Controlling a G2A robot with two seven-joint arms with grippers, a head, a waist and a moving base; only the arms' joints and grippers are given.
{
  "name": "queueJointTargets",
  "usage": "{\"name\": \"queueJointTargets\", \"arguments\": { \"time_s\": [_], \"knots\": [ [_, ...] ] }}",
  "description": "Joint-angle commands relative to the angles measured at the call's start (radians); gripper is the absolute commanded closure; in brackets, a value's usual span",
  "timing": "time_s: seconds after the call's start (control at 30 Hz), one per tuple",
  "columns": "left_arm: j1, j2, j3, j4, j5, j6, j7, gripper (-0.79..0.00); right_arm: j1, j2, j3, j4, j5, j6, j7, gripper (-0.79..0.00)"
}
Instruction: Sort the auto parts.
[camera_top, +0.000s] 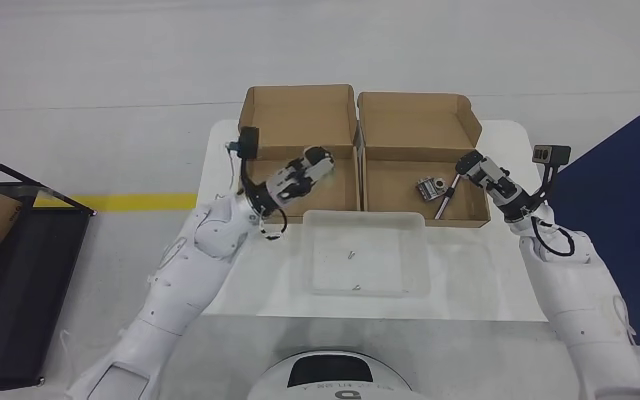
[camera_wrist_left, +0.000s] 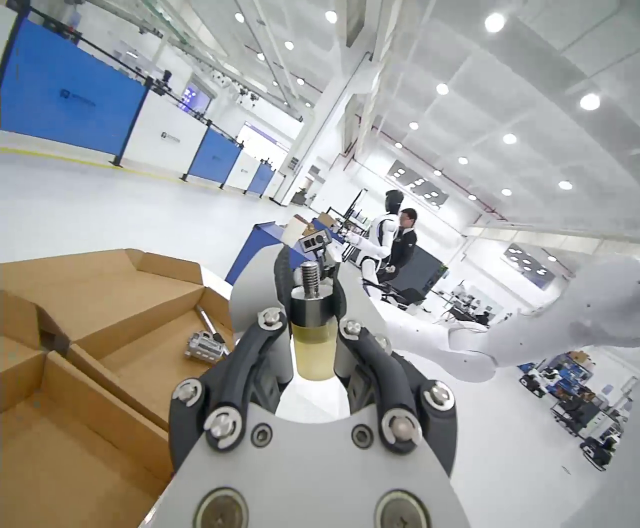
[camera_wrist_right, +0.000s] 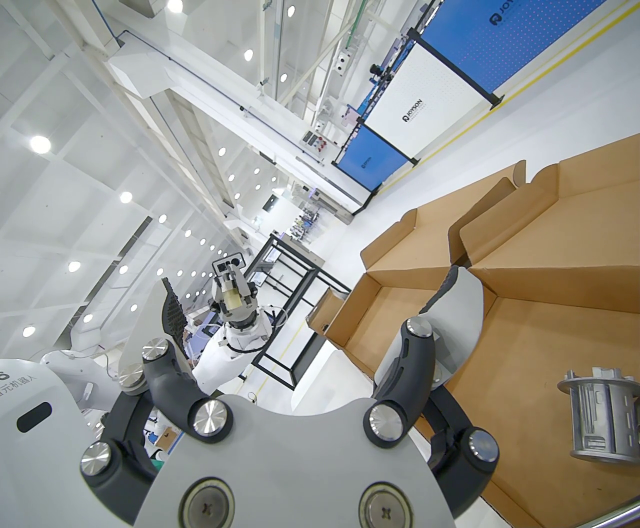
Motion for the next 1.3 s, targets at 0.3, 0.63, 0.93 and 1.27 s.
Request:
{"name": "queueJointTargets", "arguments": {
  "time_s": [0.3, 0.63, 0.93, 1.27],
  "knots": [
    [-0.233, -0.052, 0.172, 0.358, 0.195, 0.456, -0.186, 0.000, 0.000, 0.000, 0.000, 0.000, 0.001, 0.000, 0.000, -0.785],
    [-0.367, -0.116, 0.310, 0.573, 0.300, 0.645, -0.294, 0.000, 0.000, 0.000, 0.000, 0.000, 0.001, 0.000, 0.000, -0.785],
    [-0.392, -0.134, 0.312, 0.580, 0.292, 0.663, -0.312, -0.785, 0.000, 0.000, 0.000, 0.000, 0.001, 0.000, 0.000, -0.785],
    [-0.186, -0.039, 0.073, 0.141, 0.284, 0.587, -0.324, -0.785, 0.000, 0.000, 0.000, 0.000, 0.001, 0.000, 0.000, -0.785]
  ]
}}
